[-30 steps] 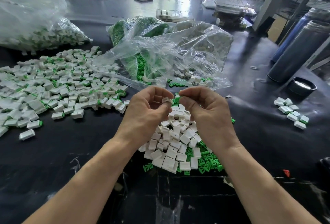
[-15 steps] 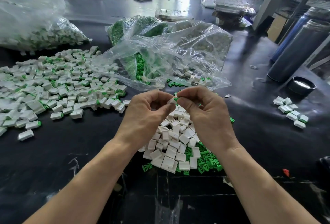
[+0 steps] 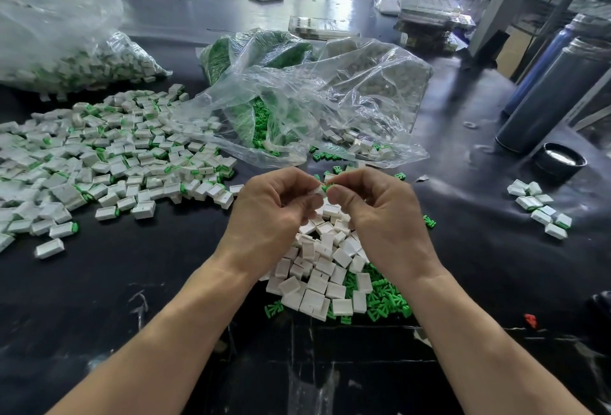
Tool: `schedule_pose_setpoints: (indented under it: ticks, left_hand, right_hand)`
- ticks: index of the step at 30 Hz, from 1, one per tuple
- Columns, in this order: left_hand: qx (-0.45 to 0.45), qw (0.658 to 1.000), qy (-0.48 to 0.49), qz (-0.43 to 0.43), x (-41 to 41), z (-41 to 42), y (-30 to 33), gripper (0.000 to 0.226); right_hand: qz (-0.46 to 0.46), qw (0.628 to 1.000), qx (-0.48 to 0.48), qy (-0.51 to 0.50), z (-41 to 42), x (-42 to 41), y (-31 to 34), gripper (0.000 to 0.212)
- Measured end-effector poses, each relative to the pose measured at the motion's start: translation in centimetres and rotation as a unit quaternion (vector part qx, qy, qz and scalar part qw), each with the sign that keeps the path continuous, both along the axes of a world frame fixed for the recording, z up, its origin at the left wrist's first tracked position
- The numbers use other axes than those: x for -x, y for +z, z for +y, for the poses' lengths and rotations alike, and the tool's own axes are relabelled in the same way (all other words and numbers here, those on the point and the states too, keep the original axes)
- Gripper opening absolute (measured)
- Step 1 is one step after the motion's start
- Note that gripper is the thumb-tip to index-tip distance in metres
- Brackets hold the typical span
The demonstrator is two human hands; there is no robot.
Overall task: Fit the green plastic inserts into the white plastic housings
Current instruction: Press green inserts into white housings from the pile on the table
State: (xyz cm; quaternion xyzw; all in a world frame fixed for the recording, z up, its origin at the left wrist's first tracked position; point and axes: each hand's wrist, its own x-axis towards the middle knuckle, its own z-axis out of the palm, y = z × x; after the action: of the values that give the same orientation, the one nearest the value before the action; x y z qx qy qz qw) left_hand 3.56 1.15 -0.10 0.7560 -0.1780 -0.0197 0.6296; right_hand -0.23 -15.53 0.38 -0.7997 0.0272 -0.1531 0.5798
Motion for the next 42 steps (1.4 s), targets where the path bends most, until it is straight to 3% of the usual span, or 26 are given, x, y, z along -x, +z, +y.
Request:
schedule_pose_setpoints:
  ticks: [8,20,24,31,34,37,42]
  left_hand:
    - [-0.103,0.989,0.053,-0.087,0.8,-0.3,0.2,0.026]
    - [-0.177,0.972,0.046,-0.149,0.8,-0.1,0.9,0.020]
    - [-0.161,0.978,0.045,-0.123,0.6,-0.1,0.6,0.021]
    - [-0.006,1.000,0.021,0.002,0.4,-0.7,0.8,0.011]
    - [-0.008,1.000,0.026,0.014,0.3,-0.7,0.7,0.003]
    - [-0.005,1.000,0.013,0.012,0.6,-1.0,1.0,0.006]
    - [0.021,0.999,-0.020,0.024,0.9,-1.5,1.0,0.008]
  right_hand:
    - [-0.046,0.990,0.127,-0.029,0.5,0.5,0.1,0.010]
    - [-0.065,0.981,0.178,-0.037,1.1,0.9,-0.1,0.011]
    - [-0.034,0.993,0.112,-0.032,0.9,0.7,-0.4,0.012]
    - [-0.011,0.998,-0.057,-0.004,0.0,0.3,0.3,0.014]
    - [0.053,0.993,-0.109,0.007,0.3,0.2,0.2,0.053]
    - [0.112,0.987,-0.111,0.040,0.8,0.3,0.1,0.076]
    - [0.125,0.986,-0.106,0.023,1.3,0.1,-0.2,0.078]
